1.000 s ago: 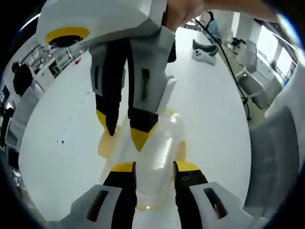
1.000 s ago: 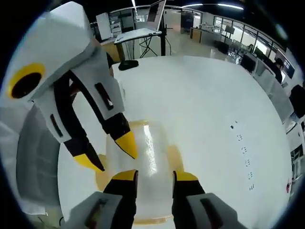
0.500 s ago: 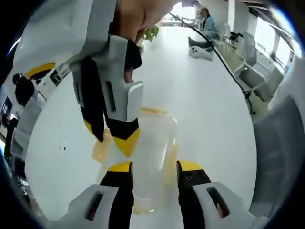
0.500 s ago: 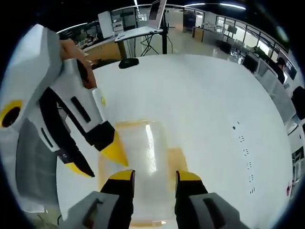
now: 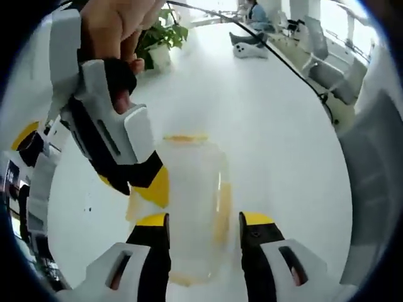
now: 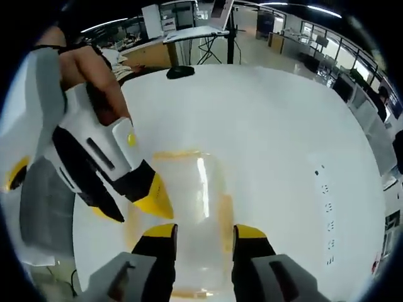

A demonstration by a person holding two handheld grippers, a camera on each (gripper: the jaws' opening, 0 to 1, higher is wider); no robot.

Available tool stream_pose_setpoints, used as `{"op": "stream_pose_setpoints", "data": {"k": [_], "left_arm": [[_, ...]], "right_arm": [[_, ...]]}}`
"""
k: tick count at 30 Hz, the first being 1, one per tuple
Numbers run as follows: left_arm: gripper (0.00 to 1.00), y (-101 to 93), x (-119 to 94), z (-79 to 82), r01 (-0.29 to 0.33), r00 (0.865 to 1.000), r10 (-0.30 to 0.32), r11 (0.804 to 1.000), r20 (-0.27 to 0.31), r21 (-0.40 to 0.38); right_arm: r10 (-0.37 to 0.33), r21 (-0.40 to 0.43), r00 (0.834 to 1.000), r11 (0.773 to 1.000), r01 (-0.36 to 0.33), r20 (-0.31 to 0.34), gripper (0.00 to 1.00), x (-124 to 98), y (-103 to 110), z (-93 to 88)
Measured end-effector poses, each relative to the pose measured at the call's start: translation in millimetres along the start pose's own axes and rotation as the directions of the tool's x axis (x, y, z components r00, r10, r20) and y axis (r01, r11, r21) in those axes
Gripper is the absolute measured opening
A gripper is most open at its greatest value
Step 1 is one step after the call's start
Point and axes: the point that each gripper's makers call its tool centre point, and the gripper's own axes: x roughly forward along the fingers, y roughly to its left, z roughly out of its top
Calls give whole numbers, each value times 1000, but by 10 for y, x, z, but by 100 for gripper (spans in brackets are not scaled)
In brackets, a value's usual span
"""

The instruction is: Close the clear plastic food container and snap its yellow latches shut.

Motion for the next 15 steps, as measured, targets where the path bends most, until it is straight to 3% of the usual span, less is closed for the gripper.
{"op": "stream_pose_setpoints", "data": {"k": [15], "left_arm": [[39, 56, 78, -61, -98, 993, 107, 982, -52, 159]], "right_arm": [[115, 4, 990, 993, -115, -82, 34, 58, -19, -5]]}}
